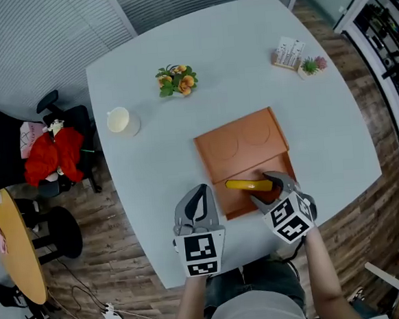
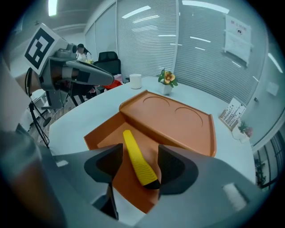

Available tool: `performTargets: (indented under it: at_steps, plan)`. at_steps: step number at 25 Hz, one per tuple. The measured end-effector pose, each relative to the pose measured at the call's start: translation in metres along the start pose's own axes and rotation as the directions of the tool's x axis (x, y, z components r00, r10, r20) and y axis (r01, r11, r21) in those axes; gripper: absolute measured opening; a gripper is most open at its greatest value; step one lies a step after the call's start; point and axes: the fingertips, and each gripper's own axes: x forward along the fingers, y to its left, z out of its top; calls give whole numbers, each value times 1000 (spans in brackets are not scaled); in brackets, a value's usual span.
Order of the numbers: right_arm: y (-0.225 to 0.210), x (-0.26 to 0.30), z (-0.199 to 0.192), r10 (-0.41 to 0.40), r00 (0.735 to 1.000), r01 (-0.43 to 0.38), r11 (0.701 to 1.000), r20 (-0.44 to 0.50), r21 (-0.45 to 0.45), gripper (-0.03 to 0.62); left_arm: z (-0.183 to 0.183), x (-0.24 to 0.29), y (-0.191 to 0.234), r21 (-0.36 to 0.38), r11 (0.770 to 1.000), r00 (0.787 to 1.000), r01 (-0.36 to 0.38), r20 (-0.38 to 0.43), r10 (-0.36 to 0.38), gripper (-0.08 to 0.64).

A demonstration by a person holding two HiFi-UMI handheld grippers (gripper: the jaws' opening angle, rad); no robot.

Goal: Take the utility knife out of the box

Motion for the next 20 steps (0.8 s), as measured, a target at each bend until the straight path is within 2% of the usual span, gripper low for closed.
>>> performTargets:
  at_steps: [7, 14, 20]
  plan:
    - [4, 23, -18, 55, 985, -69, 995, -162, -79, 250, -12, 2, 5, -27, 1000, 999, -8, -32, 7, 0]
    - [7, 40, -39, 60, 955, -114, 978, -291, -173, 224, -18, 8, 9, -25, 1000, 999, -19, -49, 17, 0]
    - [8, 46, -47, 55, 928, -134, 972, -368, -193, 190, -20, 11, 14, -25, 999, 998, -21, -55, 20, 0]
